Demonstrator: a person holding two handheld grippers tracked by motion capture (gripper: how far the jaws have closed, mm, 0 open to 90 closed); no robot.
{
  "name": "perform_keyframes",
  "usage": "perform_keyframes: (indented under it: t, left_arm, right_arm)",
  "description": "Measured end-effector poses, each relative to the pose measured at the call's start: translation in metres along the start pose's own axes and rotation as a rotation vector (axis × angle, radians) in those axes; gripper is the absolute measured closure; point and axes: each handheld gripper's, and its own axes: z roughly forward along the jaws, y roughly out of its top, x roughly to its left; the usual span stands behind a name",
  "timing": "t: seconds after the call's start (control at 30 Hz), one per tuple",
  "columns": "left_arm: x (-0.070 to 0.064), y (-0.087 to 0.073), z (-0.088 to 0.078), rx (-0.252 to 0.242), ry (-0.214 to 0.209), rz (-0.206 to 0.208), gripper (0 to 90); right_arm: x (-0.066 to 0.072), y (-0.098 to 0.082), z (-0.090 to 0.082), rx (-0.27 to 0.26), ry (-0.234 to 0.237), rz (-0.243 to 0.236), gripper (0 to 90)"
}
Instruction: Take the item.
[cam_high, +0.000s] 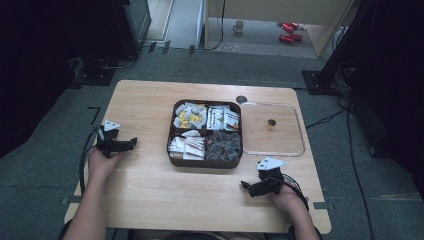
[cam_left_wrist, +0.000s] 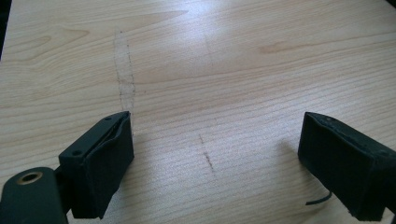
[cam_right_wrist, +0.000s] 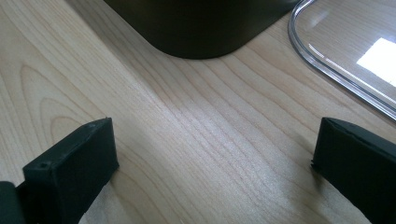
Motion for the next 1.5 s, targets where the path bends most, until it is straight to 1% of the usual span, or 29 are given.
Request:
perform_keyframes:
  t: [0.67, 0.8, 0.83, 1.0, 1.17, 1.2, 1.23, 1.27, 1.37, 1.5]
  left_arm:
    - [-0.001, 0.000, 0.000, 0.000, 0.007, -0.007, 10.4]
    - [-0.001, 0.001, 0.001, 0.000, 0.013, -0.011, 10.4]
    - [-0.002, 0.001, 0.001, 0.000, 0.021, -0.020, 10.6]
    - [-0.004, 0.002, 0.001, 0.003, 0.035, -0.033, 11.1]
    - [-0.004, 0.006, 0.001, 0.029, 0.046, -0.044, 14.0]
    - [-0.005, 0.008, 0.001, 0.045, 0.049, -0.047, 13.9]
    - [-0.005, 0.008, 0.001, 0.045, 0.049, -0.047, 14.0]
    - [-0.006, 0.009, 0.001, 0.062, 0.045, -0.045, 14.1]
    - [-0.007, 0.012, 0.000, 0.084, 0.034, -0.035, 15.0]
    - [-0.008, 0.014, 0.000, 0.099, 0.021, -0.022, 15.3]
  right_arm:
    - [0.000, 0.000, 0.000, 0.000, 0.000, 0.000, 0.0]
    - [0.000, 0.000, 0.000, 0.000, 0.000, 0.000, 0.0]
    - [0.000, 0.000, 0.000, 0.000, 0.000, 0.000, 0.0]
    - [0.000, 0.000, 0.000, 0.000, 0.000, 0.000, 0.0]
    - [0.000, 0.000, 0.000, 0.000, 0.000, 0.000, 0.0]
    - [0.000, 0.000, 0.000, 0.000, 0.000, 0.000, 0.0]
    - [0.000, 0.000, 0.000, 0.000, 0.000, 0.000, 0.0]
    - [0.000, 0.000, 0.000, 0.000, 0.000, 0.000, 0.0]
    - [0.000, 0.000, 0.000, 0.000, 0.000, 0.000, 0.0]
    - [0.000, 0.000, 0.000, 0.000, 0.000, 0.000, 0.0]
